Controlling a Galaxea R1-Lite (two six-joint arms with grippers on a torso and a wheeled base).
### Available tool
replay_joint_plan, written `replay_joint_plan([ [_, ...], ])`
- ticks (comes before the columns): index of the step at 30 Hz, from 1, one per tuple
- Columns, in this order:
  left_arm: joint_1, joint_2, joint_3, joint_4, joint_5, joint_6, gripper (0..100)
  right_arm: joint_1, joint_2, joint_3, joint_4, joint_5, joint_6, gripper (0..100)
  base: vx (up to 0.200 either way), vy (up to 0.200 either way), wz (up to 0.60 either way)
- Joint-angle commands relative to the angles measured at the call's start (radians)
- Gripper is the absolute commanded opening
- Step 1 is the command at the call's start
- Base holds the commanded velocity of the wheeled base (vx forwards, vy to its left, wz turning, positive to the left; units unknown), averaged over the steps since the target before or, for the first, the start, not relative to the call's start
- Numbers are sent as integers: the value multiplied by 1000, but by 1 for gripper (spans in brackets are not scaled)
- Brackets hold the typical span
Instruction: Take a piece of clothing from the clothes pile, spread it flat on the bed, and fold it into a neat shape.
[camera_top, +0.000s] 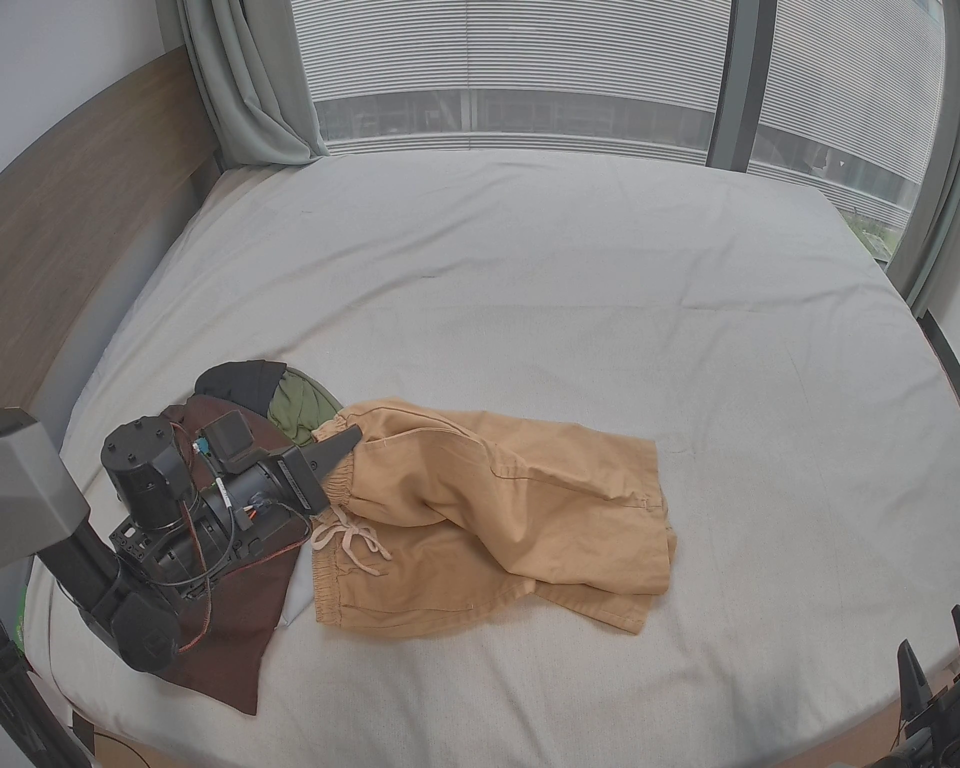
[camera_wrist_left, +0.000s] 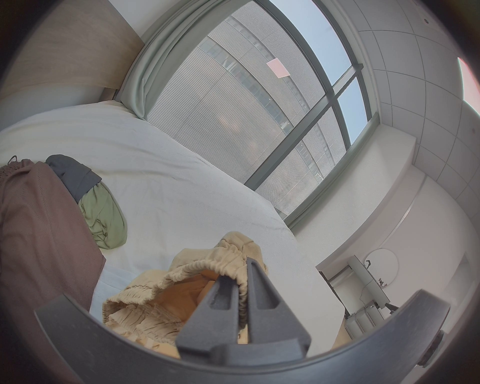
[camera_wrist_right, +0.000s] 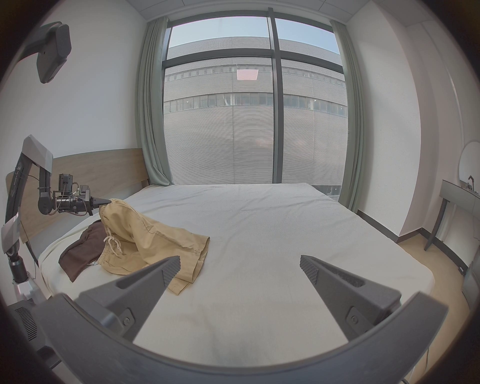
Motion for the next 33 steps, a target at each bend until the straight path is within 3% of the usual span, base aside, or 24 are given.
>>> replay_joint_plan([
  [1, 16, 15, 0, 1, -1, 0, 0, 1, -16, 18, -1, 0, -1, 100, 0, 0, 0],
  [17, 75, 46, -21, -1, 0, 47, 0, 3, -16, 18, -2, 20, -19, 100, 0, 0, 0],
  [23, 77, 50, -18, -1, 0, 60, 0, 7, 19, -50, -151, 23, -27, 100, 0, 0, 0],
  [29, 75, 44, -19, -1, 0, 61, 0, 9, 79, -64, -153, 26, -22, 100, 0, 0, 0],
  [33, 74, 52, -24, -1, 3, 61, 0, 10, 137, -104, -151, 99, -19, 100, 0, 0, 0],
])
